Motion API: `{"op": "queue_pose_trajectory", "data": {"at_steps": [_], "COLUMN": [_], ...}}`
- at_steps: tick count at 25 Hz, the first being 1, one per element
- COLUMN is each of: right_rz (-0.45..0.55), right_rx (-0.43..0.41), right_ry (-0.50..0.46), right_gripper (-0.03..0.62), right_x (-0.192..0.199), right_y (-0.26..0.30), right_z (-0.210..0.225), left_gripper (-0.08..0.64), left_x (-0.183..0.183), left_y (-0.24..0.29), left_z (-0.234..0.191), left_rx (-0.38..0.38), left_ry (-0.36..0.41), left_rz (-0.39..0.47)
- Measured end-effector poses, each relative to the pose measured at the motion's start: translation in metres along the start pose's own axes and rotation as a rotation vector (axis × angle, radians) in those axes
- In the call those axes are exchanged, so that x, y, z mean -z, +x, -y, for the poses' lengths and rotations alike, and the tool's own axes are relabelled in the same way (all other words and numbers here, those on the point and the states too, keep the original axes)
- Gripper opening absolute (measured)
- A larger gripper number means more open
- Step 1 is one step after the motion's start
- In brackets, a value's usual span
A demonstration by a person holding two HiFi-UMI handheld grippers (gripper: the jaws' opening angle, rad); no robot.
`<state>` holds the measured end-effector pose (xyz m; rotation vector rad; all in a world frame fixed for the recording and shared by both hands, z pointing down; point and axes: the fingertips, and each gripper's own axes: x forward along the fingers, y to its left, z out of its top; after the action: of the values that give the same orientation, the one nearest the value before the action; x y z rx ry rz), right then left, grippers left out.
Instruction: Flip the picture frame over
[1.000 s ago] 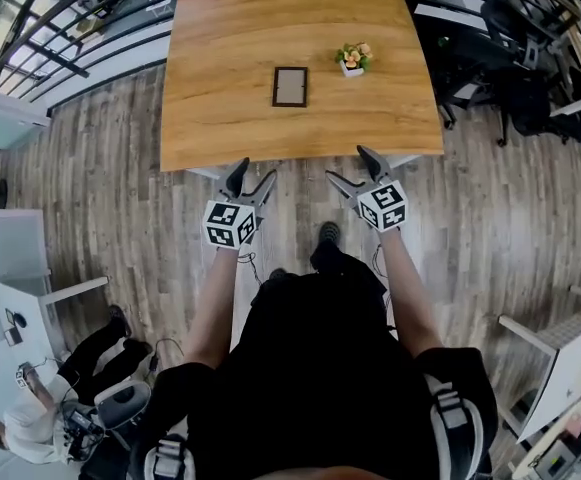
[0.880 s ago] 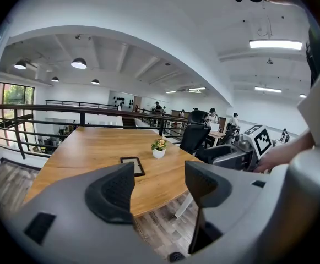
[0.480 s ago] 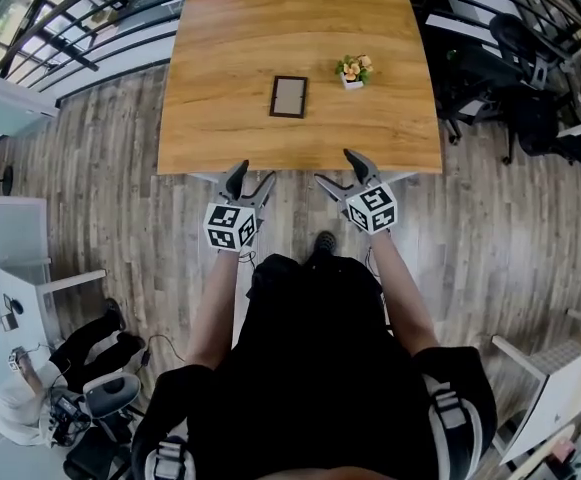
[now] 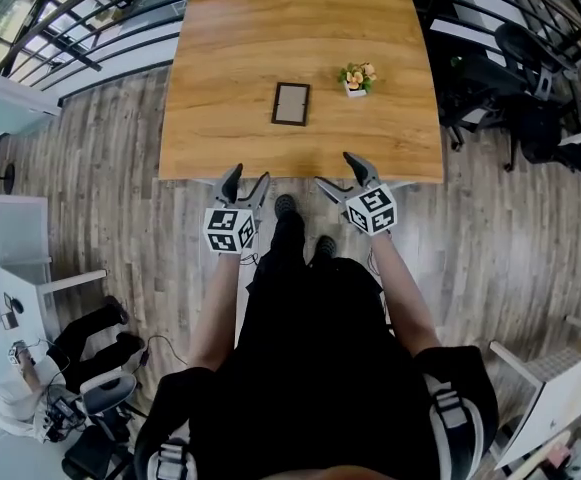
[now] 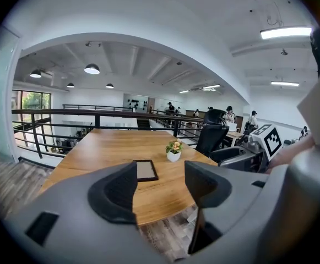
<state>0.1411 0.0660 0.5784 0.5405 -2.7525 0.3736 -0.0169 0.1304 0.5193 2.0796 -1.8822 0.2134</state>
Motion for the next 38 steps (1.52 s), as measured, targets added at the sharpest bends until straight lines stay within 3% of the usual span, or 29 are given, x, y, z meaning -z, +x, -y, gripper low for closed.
{"op": "queue_pose_trajectory", "data": {"at_steps": [11,19,38], "right_rz": [-0.035,-0.069,-0.121], "right_rx": [0.05,0.078,0.185], "right_ry": [0.016,0.042,0.079], "right_gripper": [0.39,0.387,0.371], "right_x": [-0.019,-0.031,-0.043], "right_y": [0.047,0.094,0.164], "right_z": [0.038,0.068,0.113], "left_gripper": [0.288,0.288,0.288], "left_x": [-0.013,-0.003,0.0], "left_y": [0.064,0.115,0.191], "left_z": [-0.042,-0.073,-0.118], "left_rx": [0.049,0.1,0.252], "left_ry": [-0.031,-0.061,-0.037], "left_rz": [-0.015,-0.087,-0.178]}}
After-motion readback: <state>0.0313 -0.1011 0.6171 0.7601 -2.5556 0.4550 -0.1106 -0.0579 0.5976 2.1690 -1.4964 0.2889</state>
